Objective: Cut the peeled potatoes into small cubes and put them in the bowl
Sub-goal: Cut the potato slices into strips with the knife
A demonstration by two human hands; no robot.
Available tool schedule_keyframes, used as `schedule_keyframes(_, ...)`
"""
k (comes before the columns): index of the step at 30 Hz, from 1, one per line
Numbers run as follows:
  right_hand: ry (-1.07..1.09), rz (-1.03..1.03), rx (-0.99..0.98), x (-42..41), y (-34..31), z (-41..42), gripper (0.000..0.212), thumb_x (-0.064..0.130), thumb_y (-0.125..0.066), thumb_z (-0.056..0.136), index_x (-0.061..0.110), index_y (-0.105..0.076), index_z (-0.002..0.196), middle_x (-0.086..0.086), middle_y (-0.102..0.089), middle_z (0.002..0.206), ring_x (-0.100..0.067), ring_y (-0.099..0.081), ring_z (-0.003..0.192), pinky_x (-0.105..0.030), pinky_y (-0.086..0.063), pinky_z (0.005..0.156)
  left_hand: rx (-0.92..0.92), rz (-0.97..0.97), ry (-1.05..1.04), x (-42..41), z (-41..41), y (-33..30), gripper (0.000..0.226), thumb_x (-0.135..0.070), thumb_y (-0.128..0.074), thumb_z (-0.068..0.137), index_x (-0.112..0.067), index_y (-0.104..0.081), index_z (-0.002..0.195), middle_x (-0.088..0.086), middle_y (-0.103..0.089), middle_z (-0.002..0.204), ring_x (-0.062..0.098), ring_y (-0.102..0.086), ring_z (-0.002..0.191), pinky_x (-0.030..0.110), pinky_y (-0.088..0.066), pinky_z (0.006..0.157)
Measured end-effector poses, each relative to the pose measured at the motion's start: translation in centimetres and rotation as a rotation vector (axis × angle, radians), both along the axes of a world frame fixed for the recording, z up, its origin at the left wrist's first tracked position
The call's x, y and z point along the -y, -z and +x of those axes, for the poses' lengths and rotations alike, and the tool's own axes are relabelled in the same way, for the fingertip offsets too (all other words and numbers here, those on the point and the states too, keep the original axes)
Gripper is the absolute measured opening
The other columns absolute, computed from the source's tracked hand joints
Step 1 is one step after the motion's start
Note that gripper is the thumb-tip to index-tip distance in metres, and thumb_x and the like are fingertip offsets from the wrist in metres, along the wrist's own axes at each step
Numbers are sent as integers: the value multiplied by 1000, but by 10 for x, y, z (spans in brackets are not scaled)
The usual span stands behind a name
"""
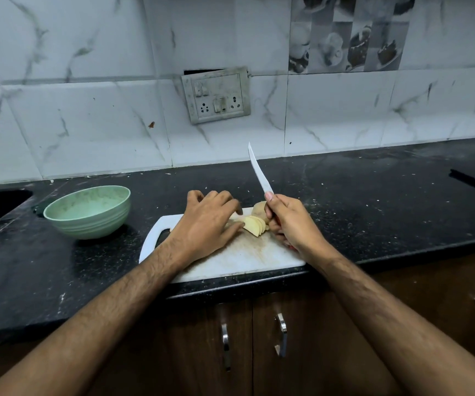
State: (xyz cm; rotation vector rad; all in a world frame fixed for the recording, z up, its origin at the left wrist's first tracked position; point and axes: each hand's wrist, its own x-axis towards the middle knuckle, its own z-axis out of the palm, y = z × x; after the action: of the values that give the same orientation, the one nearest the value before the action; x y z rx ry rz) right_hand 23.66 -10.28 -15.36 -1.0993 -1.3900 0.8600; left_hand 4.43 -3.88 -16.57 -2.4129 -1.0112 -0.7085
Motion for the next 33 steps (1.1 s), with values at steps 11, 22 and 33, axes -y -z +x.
schedule_keyframes(11,1,-21,-37,-2,2,2,39,36,-43,105,11,-48,75,7,-36,47,-6,-27,38,-18,-20,36,-212,48,162,-2,19,-14,25,-10,-73,78,-22,-60,95,-8,-55,75,20,-59,65,39,-32,77)
schedule_keyframes(22,9,-27,-41,-3,3,1,39,37,-43,105,12,-47,75,8,-38,46,-6,-27,37,-18,-21,36,-256,208,166,4,10,-15,18,-7,-74,80,-21,-64,84,-5,-50,73,19,-55,60,40,-36,78)
schedule_keyframes(33,-31,-80,10,-1,-4,1,41,36,-41,106,12,-47,74,10,-38,43,-6,-26,35,-17,-20,33,-94,240,301,33,-8,2,13,-16,-60,92,-22,-72,89,-7,-58,75,18,-57,69,40,-33,79)
